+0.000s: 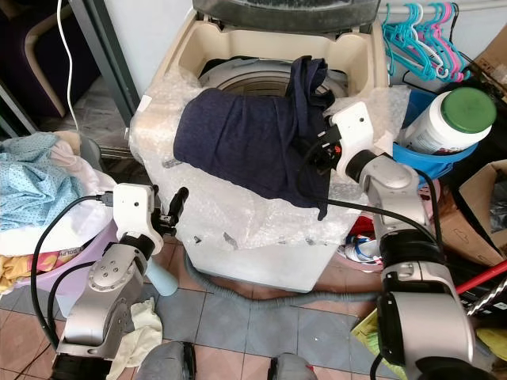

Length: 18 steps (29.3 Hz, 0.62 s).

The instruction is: Clothes washing

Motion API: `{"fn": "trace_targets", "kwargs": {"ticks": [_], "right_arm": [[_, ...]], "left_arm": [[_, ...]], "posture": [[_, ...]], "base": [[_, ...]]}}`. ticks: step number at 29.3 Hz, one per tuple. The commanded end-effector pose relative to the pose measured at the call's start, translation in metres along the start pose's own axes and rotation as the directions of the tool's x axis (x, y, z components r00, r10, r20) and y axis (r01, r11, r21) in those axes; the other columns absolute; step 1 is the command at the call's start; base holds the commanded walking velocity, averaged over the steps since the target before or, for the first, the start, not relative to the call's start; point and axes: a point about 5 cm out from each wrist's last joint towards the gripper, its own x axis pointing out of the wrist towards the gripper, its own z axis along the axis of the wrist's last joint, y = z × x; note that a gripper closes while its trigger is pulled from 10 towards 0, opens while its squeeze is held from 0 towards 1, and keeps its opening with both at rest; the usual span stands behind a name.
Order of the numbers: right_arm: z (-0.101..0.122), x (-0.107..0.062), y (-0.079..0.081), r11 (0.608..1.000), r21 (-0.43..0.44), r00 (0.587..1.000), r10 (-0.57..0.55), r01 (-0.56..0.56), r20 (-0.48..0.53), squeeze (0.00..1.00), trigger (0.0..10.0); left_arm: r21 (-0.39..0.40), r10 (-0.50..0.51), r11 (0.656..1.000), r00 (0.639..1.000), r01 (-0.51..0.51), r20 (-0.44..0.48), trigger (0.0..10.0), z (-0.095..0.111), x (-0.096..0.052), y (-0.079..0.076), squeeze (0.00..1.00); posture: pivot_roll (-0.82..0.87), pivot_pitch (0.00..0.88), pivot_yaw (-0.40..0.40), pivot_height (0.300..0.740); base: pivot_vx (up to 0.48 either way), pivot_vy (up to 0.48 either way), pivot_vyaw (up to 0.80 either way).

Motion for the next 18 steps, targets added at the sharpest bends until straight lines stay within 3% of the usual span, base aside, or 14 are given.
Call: {"fn": "trace_targets", "kwargs": {"ticks": [1,10,18], "right_arm": [[0.002,0.003,0.004,0.999,0.03,0.999,-0.024,0.023,0.024,0.0,0.0],[0.022,0.003,-0.009,0.989,0.07,0.983,-0.139,0.131,0.119,0.0,0.0],[0.018,0.004,0.003,0.996,0.082,0.993,-0.041,0.032,0.109,0.0,0.0]], "left_arm": [[-0.001,-0.002,1.0,1.0,0.002,-0.002,10.0,-0.002,-0.001,0.0,0.0],[-0.005,-0.005,1.0,1.0,0.005,0.005,10.0,-0.002,-0.001,0.0,0.0],[-0.003,-0.005,1.0,1.0,0.005,0.001,10.0,-0.003,-0.001,0.0,0.0]], "posture": [[-0.02,0.035,0.017,0.74],[-0.03,0.036,0.015,0.74],[-0.03,0.037,0.014,0.74]], "base": [[0.0,0.0,0.0],[0.0,0.0,0.0],[0.0,0.0,0.0]]}}
